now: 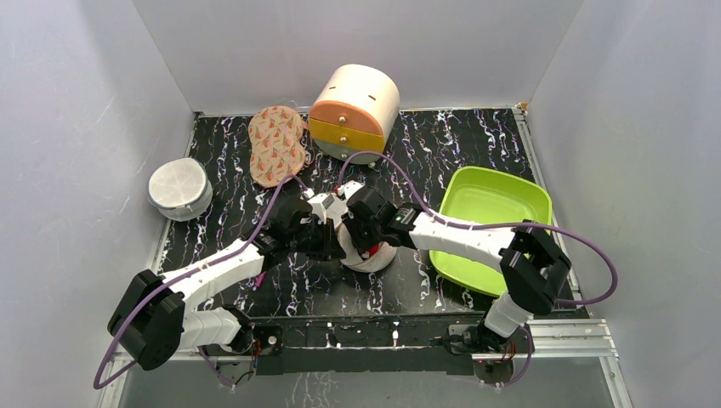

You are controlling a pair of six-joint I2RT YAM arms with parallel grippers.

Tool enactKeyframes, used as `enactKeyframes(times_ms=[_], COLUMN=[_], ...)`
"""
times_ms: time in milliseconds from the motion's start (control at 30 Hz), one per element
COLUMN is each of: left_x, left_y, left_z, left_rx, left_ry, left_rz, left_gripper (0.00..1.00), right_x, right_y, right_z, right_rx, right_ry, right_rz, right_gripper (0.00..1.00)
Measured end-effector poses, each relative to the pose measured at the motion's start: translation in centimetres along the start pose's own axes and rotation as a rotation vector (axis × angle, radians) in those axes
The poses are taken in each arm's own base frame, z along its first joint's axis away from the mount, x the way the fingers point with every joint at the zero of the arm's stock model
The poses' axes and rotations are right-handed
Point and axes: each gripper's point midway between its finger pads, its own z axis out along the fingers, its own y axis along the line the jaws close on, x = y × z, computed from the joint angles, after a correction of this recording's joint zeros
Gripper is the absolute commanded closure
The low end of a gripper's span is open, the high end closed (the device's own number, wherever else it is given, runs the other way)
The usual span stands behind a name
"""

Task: Unzip the laundry bag and remove the bra
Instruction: Pick up the bra from the laundry bag.

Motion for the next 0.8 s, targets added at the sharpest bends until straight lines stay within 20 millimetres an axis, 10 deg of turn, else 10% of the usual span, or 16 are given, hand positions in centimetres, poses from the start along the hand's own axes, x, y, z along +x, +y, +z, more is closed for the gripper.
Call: enactKeyframes(times_ms=[800], left_x=[-0.1], left_y=[-0.2], left_z=[0.0], left_rx=[0.011], left_ry=[0.001], left_rz=[0.003], left_gripper=[0.89], right_x=[-1.4], right_y=[0.8], right_z=[-3.9], right_rx=[-0.049], right_ry=[-0.06], right_rz=[0.003], right_gripper=[0.91])
